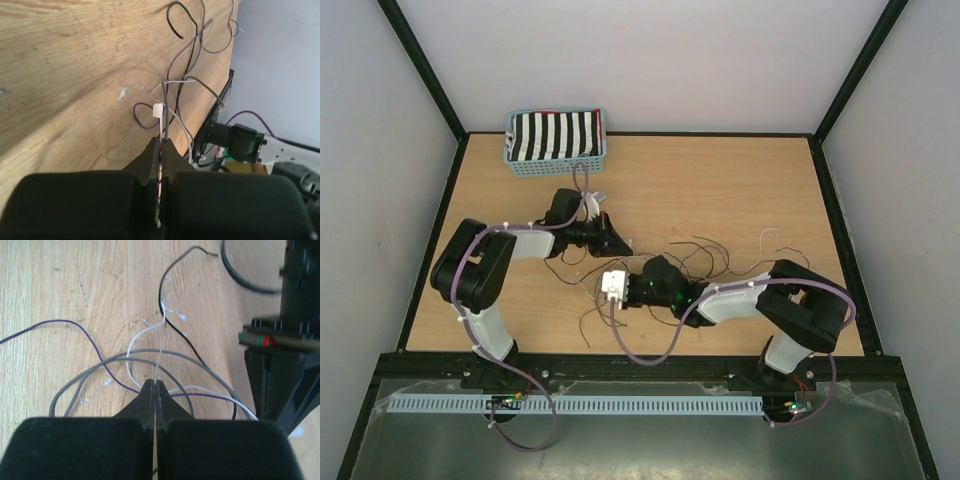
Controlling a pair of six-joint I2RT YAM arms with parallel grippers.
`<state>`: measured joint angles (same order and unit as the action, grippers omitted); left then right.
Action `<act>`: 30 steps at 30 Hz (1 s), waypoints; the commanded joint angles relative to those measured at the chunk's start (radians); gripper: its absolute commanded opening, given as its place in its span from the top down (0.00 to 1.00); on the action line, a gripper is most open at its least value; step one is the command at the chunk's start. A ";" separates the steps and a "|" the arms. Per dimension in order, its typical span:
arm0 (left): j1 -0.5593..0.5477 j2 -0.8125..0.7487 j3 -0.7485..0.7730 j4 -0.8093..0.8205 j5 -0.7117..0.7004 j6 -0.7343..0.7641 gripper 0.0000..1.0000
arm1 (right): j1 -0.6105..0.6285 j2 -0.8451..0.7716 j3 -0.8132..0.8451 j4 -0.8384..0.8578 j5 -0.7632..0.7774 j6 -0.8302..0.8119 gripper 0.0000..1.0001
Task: Zip-tie the wires
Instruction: Tie the cable at the center of the board.
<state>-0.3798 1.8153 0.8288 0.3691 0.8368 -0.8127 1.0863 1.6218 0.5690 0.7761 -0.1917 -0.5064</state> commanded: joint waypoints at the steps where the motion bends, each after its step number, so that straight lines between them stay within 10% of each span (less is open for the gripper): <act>1: -0.011 -0.103 -0.034 0.015 0.009 0.140 1.00 | -0.088 -0.053 0.025 -0.111 -0.192 0.233 1.00; 30: -0.115 -0.332 -0.346 0.389 -0.231 0.494 1.00 | -0.337 -0.210 -0.054 -0.198 -0.530 0.804 1.00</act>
<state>-0.4828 1.5284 0.5434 0.6014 0.6563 -0.3733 0.7681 1.4067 0.5205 0.6018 -0.6636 0.2081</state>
